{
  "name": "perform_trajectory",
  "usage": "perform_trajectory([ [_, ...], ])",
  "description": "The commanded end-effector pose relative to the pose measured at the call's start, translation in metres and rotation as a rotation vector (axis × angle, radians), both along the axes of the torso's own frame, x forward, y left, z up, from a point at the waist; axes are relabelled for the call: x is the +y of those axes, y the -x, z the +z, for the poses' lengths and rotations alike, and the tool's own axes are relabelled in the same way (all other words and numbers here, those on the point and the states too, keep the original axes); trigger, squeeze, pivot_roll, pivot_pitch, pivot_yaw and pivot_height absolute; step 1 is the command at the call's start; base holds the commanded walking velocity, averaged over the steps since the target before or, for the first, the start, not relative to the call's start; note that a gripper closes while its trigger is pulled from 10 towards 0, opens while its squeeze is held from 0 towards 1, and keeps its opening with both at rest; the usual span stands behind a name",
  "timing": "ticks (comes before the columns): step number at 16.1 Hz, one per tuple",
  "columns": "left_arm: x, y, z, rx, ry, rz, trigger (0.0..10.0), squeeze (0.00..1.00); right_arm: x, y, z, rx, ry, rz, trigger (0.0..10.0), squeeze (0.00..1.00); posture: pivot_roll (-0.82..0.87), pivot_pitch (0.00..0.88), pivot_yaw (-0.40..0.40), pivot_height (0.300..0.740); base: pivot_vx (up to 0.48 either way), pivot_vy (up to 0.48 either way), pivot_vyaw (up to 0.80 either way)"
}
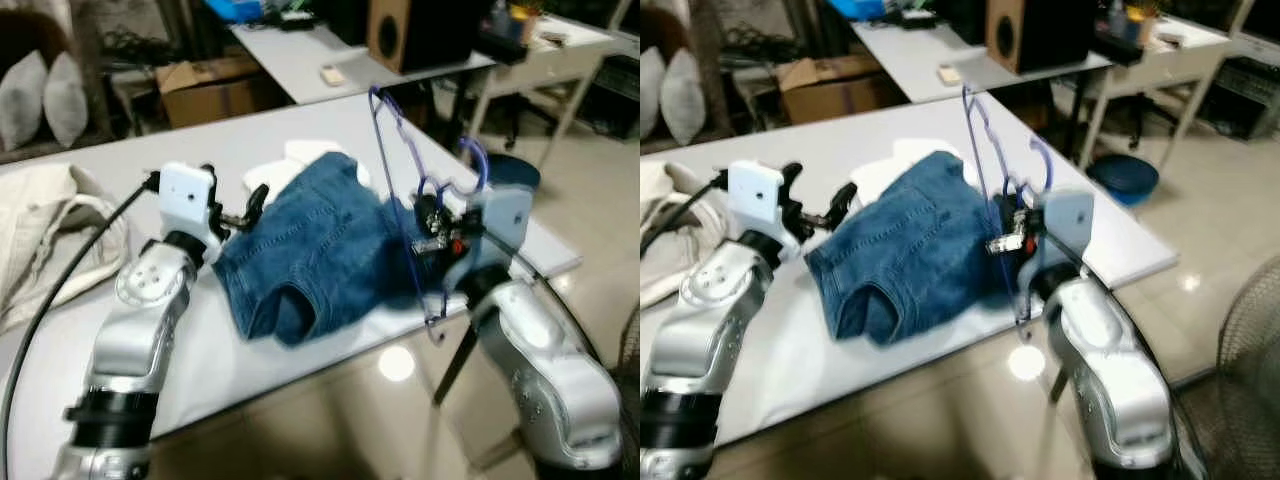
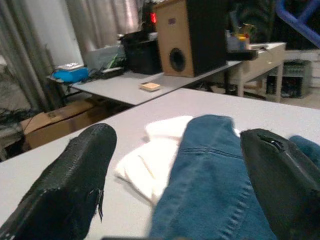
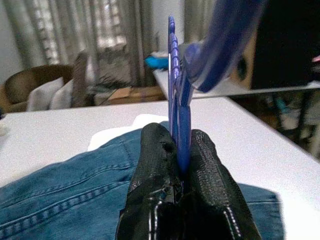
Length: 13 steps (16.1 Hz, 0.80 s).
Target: Hang hanger
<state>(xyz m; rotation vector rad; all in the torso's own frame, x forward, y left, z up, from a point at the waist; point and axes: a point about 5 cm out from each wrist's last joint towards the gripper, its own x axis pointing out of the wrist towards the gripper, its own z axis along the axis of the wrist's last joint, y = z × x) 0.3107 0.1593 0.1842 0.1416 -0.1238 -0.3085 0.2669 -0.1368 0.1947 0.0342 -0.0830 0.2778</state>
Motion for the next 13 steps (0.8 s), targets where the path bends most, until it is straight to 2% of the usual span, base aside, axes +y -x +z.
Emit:
perform_trajectory([
  [1,0.010,0.000,0.001,0.000,-0.025,0.040,10.0,0.04,0.007,-0.001,0.004,-0.019,-0.011,0.033,10.0,0.00,-0.18,0.000,0.072,0.740,0.000,0.480,0.80],
  [4,0.014,-0.003,0.006,-0.012,-0.035,0.057,10.0,0.04,0.010,0.000,0.006,-0.035,-0.009,0.050,10.0,0.00,-0.18,0.000,0.071,0.740,0.000,0.480,0.80],
  [10,0.013,0.005,0.000,-0.005,-0.049,0.065,10.0,0.04,0.013,0.000,0.004,-0.032,0.010,0.090,10.0,0.00,-0.16,0.000,0.047,0.740,0.000,0.480,0.80],
  [11,0.011,0.006,-0.001,-0.003,-0.059,0.054,10.0,0.05,0.014,0.000,0.001,-0.026,0.017,0.095,10.0,0.00,-0.16,0.000,0.047,0.740,0.000,0.000,0.76],
  [13,0.008,0.007,-0.005,0.003,-0.072,0.039,10.0,0.06,0.013,0.000,-0.004,-0.009,0.033,0.094,10.0,0.00,-0.16,0.000,0.044,0.740,0.000,-0.480,0.00],
])
